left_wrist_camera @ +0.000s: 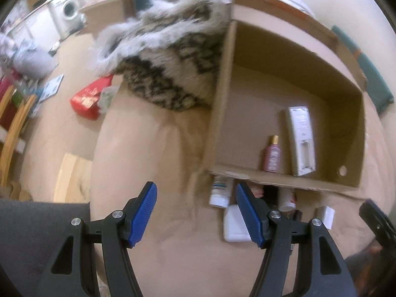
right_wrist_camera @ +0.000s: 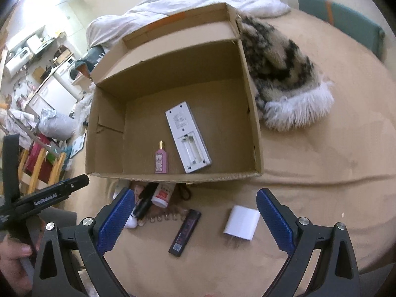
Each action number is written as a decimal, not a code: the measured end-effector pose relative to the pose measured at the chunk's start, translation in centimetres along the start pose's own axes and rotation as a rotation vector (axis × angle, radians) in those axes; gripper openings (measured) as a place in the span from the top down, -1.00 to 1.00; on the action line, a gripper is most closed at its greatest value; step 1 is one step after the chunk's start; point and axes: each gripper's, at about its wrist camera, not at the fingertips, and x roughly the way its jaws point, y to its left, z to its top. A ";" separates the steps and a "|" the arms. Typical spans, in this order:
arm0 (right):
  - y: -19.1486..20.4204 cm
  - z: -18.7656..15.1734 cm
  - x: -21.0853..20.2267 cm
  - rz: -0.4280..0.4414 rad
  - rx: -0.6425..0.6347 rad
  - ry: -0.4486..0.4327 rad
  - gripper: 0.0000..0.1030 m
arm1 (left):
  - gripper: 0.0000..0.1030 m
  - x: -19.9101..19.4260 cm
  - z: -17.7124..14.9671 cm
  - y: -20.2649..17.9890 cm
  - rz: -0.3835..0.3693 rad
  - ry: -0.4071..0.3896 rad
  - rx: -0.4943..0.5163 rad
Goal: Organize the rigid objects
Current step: 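Grasp white pill bottle with left tool while right tool grasps black battery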
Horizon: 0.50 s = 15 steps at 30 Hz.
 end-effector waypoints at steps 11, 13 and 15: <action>-0.3 -0.8 4.1 0.001 0.045 0.164 -1.00 | -0.22 4.2 -0.1 -0.5 -0.029 0.153 -0.007; -0.2 -0.8 4.4 0.012 0.050 0.173 -1.00 | -0.18 5.6 0.3 -1.7 -0.026 0.184 0.040; -0.2 -0.8 5.0 0.017 0.051 0.193 -1.00 | -0.08 6.3 0.7 -2.7 0.000 0.172 0.086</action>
